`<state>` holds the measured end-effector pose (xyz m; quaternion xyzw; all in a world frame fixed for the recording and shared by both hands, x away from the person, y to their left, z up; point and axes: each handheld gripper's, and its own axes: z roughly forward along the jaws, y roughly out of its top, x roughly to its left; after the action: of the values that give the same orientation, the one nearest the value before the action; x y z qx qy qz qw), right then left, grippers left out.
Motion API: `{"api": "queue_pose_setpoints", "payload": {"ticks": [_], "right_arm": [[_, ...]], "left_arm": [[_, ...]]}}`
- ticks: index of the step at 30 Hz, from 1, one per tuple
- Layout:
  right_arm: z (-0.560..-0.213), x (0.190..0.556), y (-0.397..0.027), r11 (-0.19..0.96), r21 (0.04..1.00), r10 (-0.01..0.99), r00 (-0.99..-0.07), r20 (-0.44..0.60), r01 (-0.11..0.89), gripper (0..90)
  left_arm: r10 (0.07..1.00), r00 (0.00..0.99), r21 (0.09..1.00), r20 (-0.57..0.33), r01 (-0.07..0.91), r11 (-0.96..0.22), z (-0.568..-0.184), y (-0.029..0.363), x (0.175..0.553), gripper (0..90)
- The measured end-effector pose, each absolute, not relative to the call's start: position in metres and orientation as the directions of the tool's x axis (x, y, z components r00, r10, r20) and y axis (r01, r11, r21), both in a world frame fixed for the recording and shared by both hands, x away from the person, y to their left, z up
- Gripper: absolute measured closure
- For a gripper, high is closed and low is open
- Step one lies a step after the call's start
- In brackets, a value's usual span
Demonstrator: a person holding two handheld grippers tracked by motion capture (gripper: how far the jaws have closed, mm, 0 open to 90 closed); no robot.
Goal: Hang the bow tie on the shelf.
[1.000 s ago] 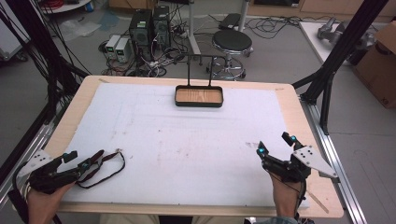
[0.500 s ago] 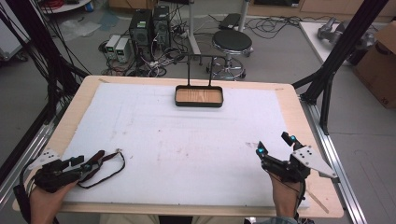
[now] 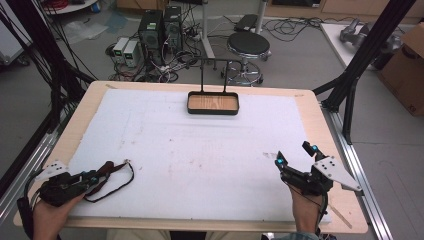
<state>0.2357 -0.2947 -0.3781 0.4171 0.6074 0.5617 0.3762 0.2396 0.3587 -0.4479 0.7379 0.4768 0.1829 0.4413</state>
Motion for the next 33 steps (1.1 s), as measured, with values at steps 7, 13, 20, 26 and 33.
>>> {"api": "queue_pose_setpoints", "payload": {"ticks": [7, 13, 20, 26, 33], "right_arm": [[-0.379, 0.237, -0.295, 0.023, 0.996, 0.93, -0.368, 0.011, 0.088, 11.4], [-0.379, 0.237, -0.298, 0.021, 0.996, 0.933, -0.359, 0.012, 0.087, 11.4], [-0.379, 0.237, -0.298, 0.019, 0.996, 0.934, -0.357, 0.014, 0.088, 11.4], [-0.379, 0.236, -0.3, 0.015, 0.996, 0.935, -0.354, 0.016, 0.086, 11.4], [-0.379, 0.237, -0.301, 0.015, 0.996, 0.935, -0.354, 0.016, 0.087, 11.4]], "left_arm": [[0.853, 0.501, 0.854, -0.149, 0.5, -0.145, -0.438, 0.354, 0.237, 75.3], [0.832, 0.536, 0.897, -0.143, 0.425, -0.119, -0.415, 0.343, 0.238, 75.4], [0.837, 0.534, 0.934, -0.12, 0.347, -0.087, -0.394, 0.331, 0.249, 75.6], [0.831, 0.544, 0.952, -0.116, 0.3, -0.063, -0.377, 0.322, 0.269, 75.6], [0.819, 0.561, 0.967, -0.119, 0.254, -0.034, -0.358, 0.306, 0.295, 75.6]]}}
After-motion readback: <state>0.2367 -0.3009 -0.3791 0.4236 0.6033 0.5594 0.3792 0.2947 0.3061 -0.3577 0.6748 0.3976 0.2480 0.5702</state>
